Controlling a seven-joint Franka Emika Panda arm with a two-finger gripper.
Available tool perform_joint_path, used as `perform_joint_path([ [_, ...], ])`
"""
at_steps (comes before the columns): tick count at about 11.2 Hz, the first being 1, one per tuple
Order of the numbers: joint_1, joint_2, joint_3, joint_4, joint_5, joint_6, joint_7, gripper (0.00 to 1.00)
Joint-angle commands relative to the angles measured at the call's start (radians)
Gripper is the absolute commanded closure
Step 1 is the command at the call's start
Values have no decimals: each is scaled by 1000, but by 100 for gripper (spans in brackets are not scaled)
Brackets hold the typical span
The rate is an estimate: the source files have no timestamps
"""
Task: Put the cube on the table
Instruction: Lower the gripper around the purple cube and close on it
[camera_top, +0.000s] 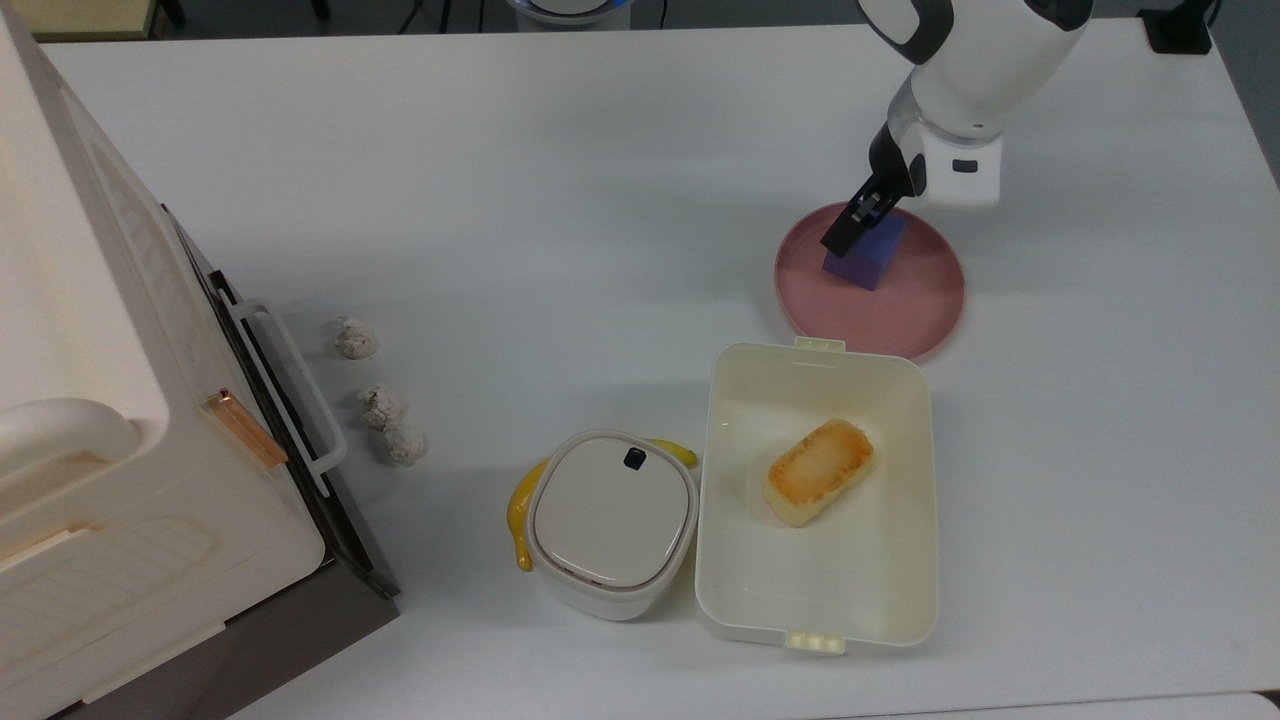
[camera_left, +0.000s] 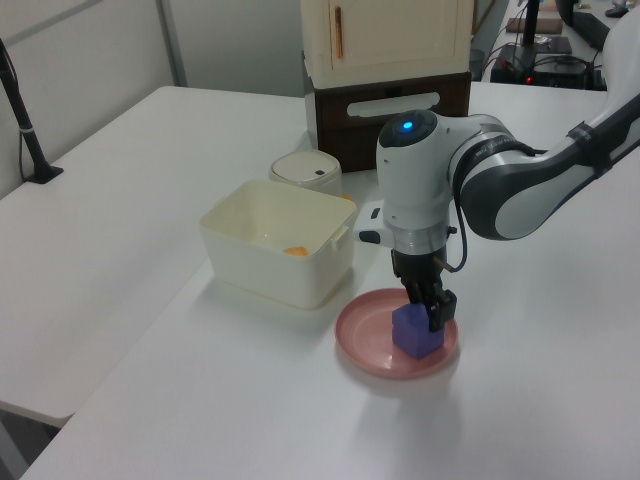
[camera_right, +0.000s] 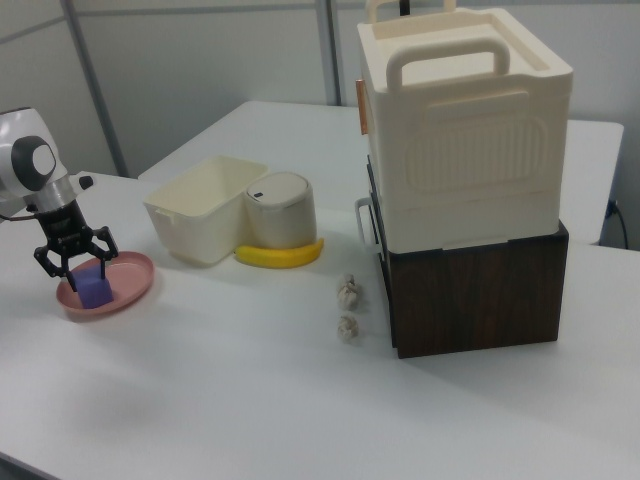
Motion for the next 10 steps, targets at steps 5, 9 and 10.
perform_joint_path([
  [5, -8, 2, 18, 16, -39, 16, 45, 0],
  [9, -34, -15, 7, 43, -59, 22, 58, 0],
  [10, -39, -9, 7, 37, -87, 64, 59, 0],
])
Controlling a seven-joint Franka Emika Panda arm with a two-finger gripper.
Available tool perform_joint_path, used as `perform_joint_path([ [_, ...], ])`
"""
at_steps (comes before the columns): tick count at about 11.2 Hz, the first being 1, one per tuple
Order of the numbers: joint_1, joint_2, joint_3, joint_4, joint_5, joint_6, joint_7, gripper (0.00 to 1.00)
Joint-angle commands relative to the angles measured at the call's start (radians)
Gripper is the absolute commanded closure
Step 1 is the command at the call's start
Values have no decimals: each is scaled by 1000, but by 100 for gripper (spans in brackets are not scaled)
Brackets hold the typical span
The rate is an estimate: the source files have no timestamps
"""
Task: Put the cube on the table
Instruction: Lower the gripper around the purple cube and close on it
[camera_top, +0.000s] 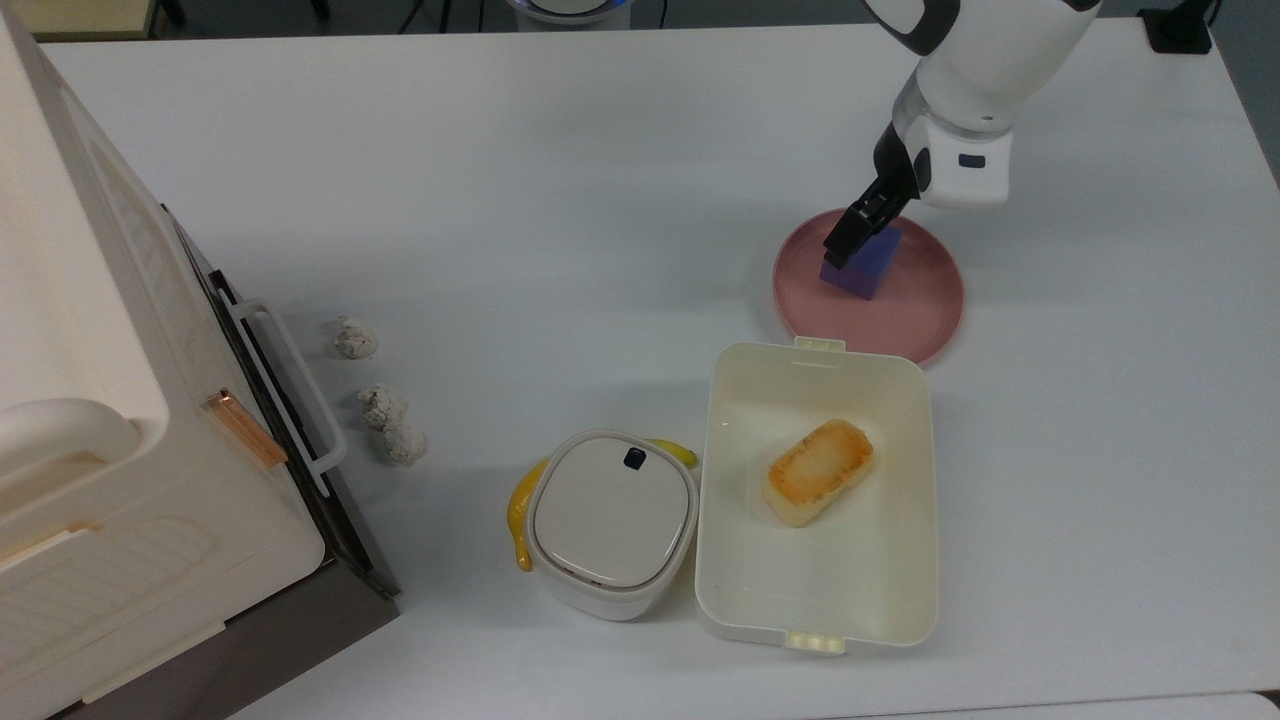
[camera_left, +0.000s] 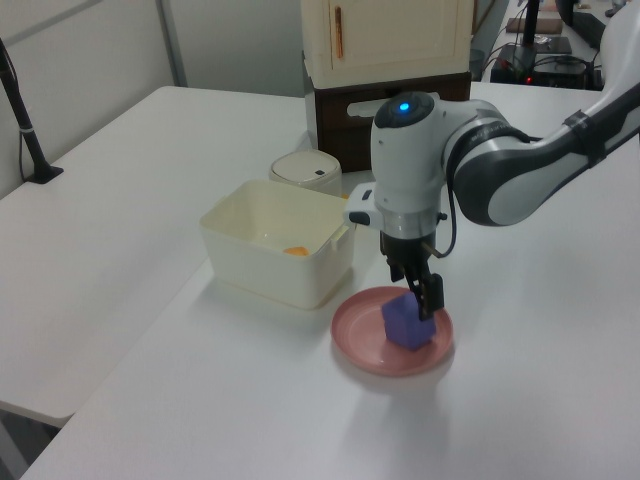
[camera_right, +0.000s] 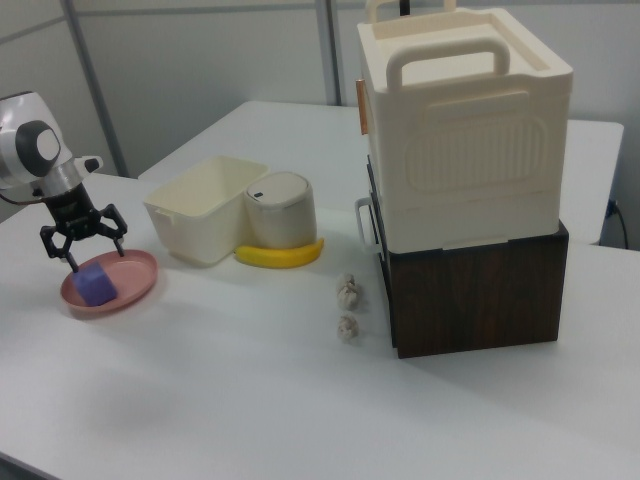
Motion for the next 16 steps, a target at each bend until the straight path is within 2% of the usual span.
perform_joint_path([
  [1, -18, -1, -5, -42, -71, 118, 26, 0],
  [6, -15, 1, -5, -44, -62, 117, 30, 0],
  [9, -28, -82, -6, -37, 25, 12, -62, 0],
  [11, -25, -79, -6, -32, 44, -22, -108, 0],
  [16, 11, -9, 1, -38, 28, -12, -113, 0],
])
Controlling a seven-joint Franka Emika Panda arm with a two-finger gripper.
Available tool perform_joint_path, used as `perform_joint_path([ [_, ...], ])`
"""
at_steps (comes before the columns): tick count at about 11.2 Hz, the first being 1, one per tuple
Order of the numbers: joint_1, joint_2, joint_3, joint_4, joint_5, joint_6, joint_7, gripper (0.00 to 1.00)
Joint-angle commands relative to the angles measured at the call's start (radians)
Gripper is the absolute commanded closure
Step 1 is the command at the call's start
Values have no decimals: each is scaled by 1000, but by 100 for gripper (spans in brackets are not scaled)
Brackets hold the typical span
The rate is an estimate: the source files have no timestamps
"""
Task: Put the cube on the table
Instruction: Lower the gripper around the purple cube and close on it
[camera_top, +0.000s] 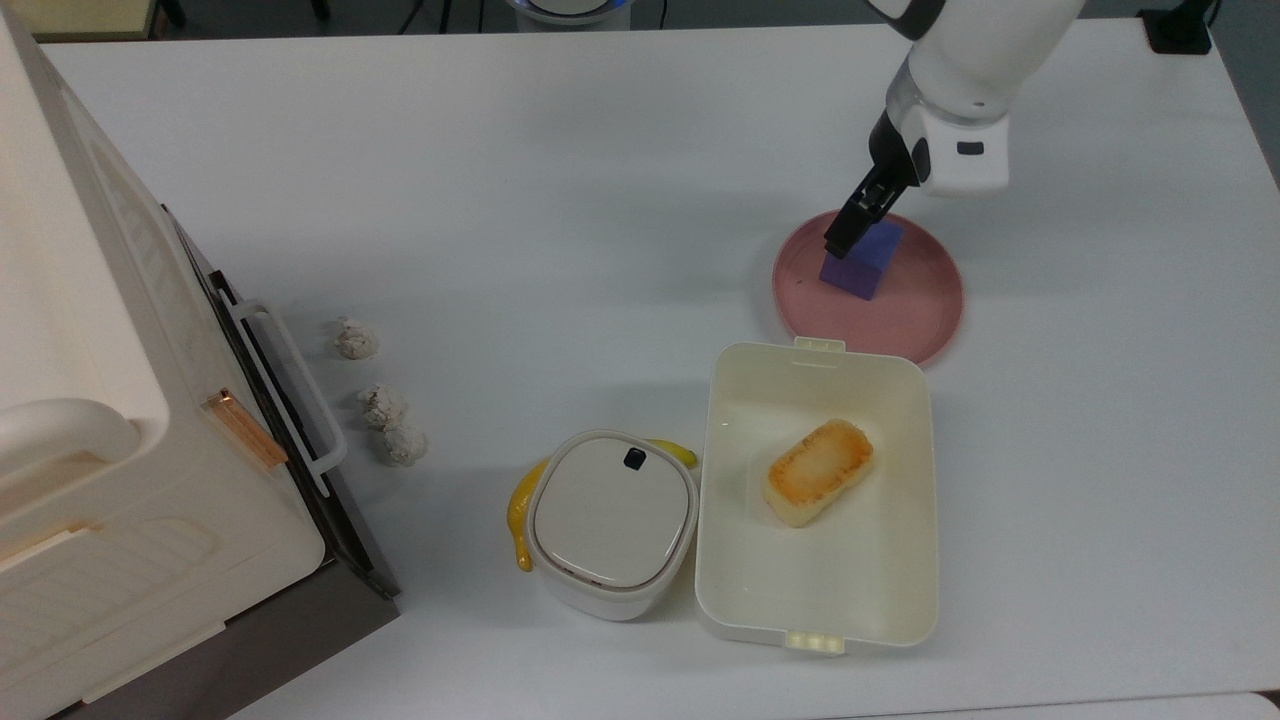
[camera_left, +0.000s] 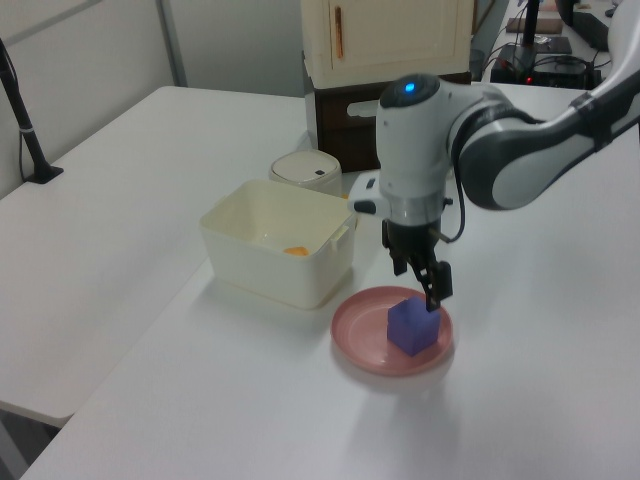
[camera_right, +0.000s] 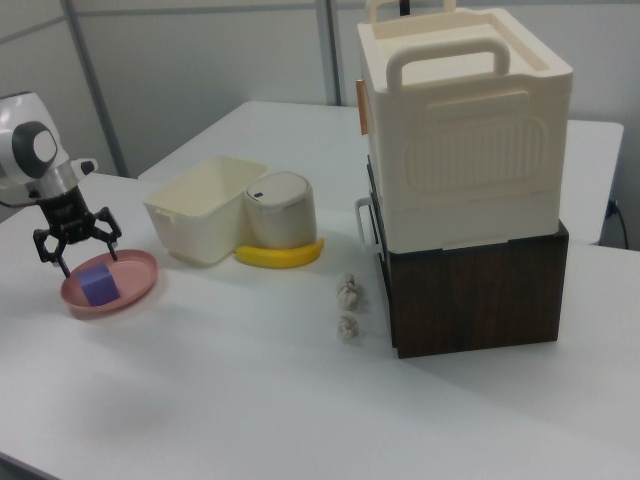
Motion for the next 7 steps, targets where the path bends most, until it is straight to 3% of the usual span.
perform_joint_path([
  [1, 29, 36, -4, -9, -7, 1, -23, 0],
  [3, 34, 59, -6, -9, -29, 26, -21, 2],
  [6, 28, 62, -6, -9, -61, 42, -21, 28],
  [7, 33, 60, -6, -10, -64, 33, -21, 47],
])
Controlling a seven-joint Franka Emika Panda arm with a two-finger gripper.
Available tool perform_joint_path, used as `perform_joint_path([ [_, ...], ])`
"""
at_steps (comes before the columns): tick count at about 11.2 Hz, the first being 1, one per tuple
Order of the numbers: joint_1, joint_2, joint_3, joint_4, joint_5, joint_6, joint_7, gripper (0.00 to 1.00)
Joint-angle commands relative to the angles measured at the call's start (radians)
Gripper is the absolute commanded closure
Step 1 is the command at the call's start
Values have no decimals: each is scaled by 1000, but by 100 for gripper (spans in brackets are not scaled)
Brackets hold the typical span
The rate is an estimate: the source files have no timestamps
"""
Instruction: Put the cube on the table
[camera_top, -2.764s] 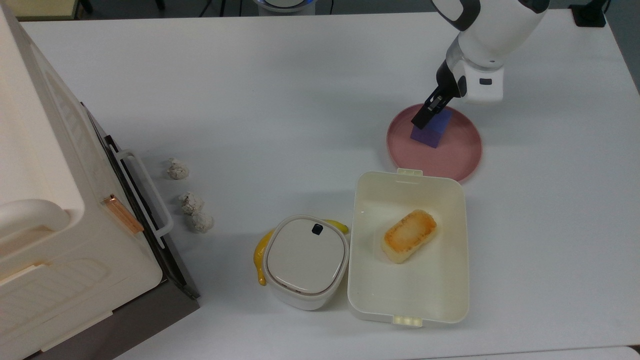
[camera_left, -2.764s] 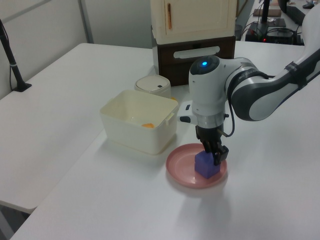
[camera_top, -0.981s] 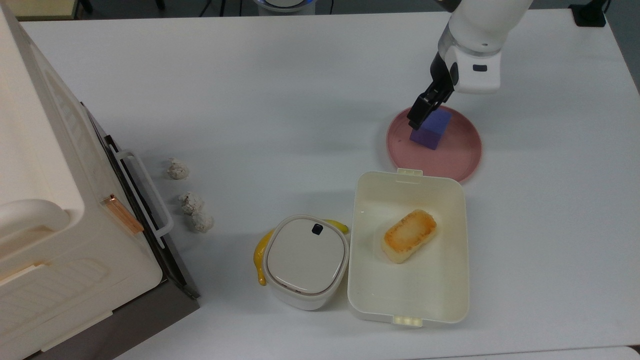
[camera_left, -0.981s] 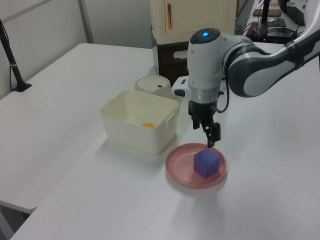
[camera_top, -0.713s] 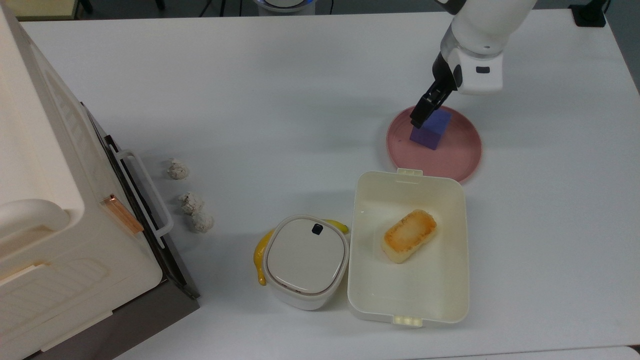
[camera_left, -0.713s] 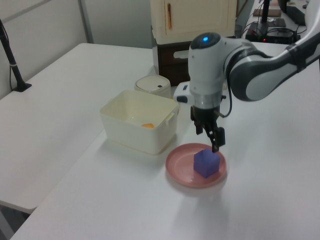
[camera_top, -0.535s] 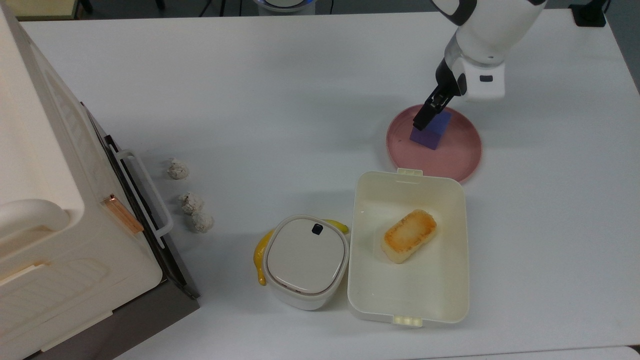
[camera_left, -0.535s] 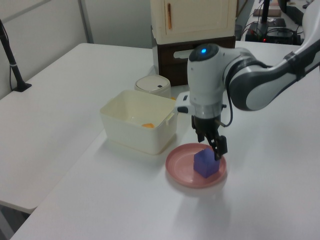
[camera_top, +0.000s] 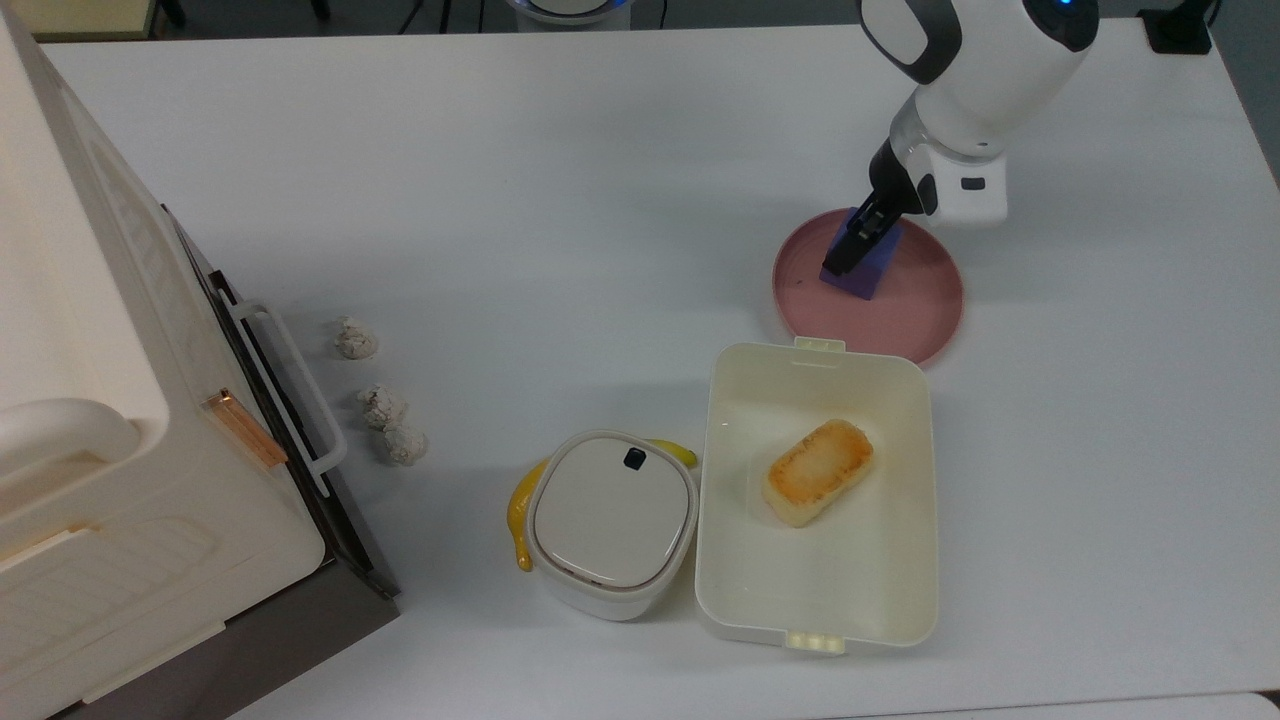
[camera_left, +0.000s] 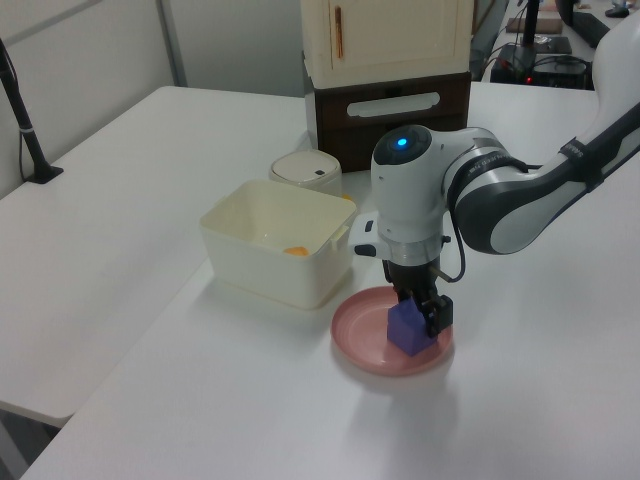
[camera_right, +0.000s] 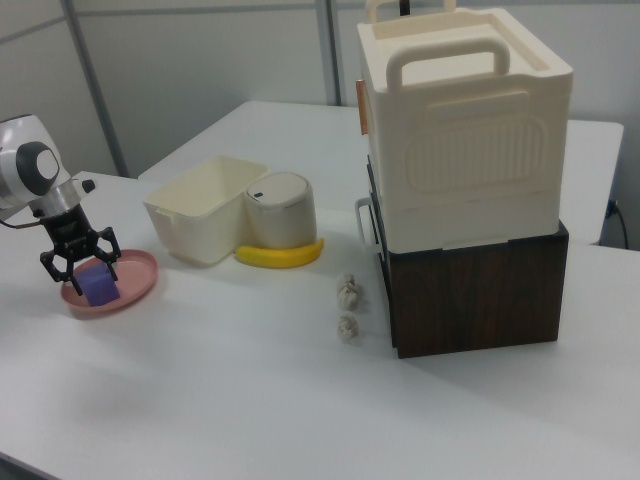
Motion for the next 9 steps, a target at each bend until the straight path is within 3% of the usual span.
perform_joint_path([
  [1, 12, -16, -5, -14, -14, 0, -12, 60],
  [2, 9, -42, -5, -11, -2, -33, -9, 67],
  [5, -61, -173, -42, 12, 84, -142, -29, 66],
  [9, -254, -162, -71, -53, 49, -145, -53, 57],
])
